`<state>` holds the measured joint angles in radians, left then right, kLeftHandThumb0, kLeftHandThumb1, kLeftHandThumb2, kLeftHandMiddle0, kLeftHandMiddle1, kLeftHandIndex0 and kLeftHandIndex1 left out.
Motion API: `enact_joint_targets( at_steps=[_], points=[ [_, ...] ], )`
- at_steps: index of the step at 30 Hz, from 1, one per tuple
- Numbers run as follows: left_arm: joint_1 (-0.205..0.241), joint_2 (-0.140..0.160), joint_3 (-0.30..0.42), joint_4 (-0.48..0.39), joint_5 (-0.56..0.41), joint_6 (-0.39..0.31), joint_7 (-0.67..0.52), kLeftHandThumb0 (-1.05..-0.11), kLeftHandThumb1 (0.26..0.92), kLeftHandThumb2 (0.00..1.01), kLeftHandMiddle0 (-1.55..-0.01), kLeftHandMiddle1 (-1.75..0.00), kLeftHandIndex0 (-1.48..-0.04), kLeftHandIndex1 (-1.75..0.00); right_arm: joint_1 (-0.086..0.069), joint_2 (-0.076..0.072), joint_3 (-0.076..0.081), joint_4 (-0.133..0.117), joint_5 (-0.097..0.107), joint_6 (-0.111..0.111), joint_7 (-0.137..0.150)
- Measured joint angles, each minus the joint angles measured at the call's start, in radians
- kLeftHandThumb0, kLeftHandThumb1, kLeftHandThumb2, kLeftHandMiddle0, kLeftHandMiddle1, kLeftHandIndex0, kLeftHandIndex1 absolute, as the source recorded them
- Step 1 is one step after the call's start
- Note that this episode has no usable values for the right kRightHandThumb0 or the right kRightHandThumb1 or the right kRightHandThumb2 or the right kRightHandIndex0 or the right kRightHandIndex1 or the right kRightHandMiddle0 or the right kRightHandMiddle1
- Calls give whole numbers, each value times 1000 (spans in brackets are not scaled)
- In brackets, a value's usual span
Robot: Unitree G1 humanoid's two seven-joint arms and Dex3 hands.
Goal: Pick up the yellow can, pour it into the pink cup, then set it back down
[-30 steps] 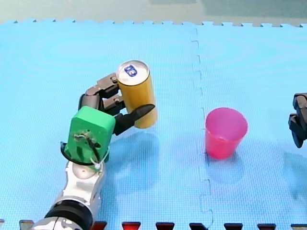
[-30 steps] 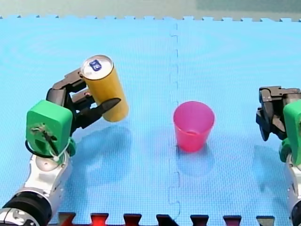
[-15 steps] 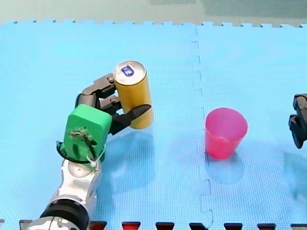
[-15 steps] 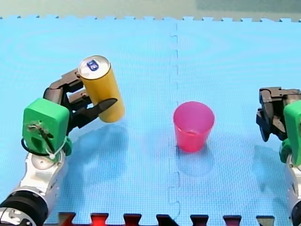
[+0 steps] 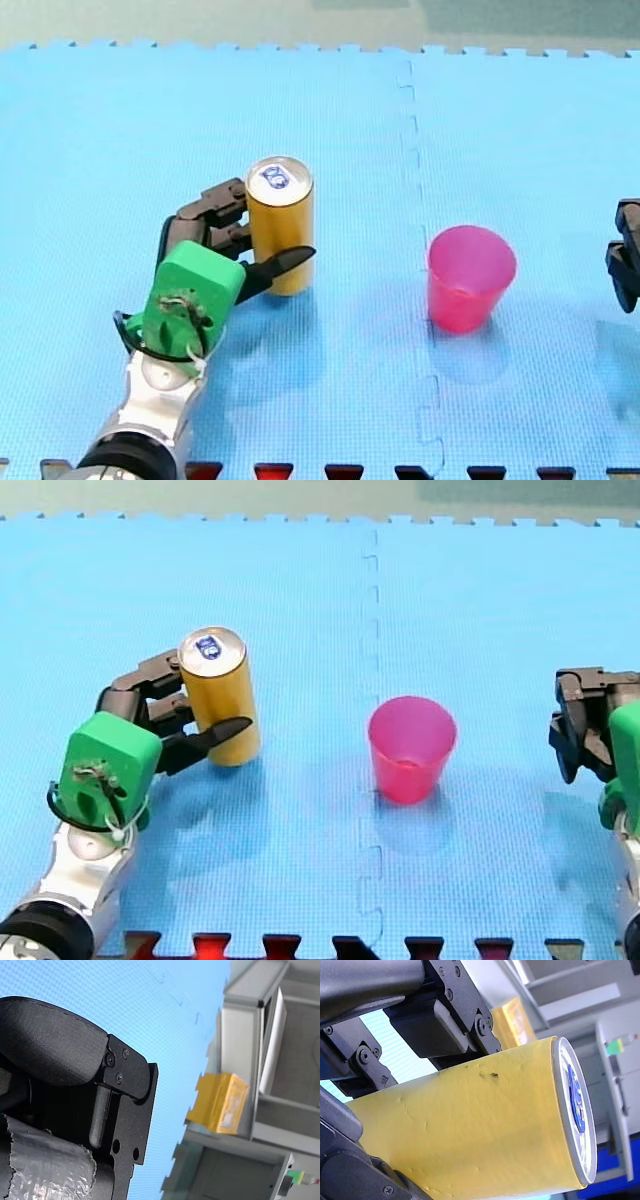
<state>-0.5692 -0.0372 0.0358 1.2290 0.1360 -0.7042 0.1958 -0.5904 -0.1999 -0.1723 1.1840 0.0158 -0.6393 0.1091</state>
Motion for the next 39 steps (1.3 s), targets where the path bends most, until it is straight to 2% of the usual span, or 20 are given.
enact_joint_targets(
  at_steps=[5, 25, 33, 39],
  points=[
    [10, -26, 10, 15, -23, 11, -48, -337, 800, 2, -1290, 0, -1175, 0, 5, -7, -5, -2, 4, -11, 7],
    [10, -67, 72, 18, -103, 47, -110, -328, 805, 1, -1303, -5, -1180, -2, 17, -15, -15, -2, 13, -30, 17],
    [17, -70, 71, 18, -94, 49, -92, -328, 805, 0, -1313, -7, -1185, -2, 22, -17, -15, -6, 16, -34, 21],
    [27, -60, 32, 18, -26, 11, -17, -329, 806, 1, -1304, -1, -1184, -1, 23, -17, -15, -7, 16, -34, 22]
  ],
)
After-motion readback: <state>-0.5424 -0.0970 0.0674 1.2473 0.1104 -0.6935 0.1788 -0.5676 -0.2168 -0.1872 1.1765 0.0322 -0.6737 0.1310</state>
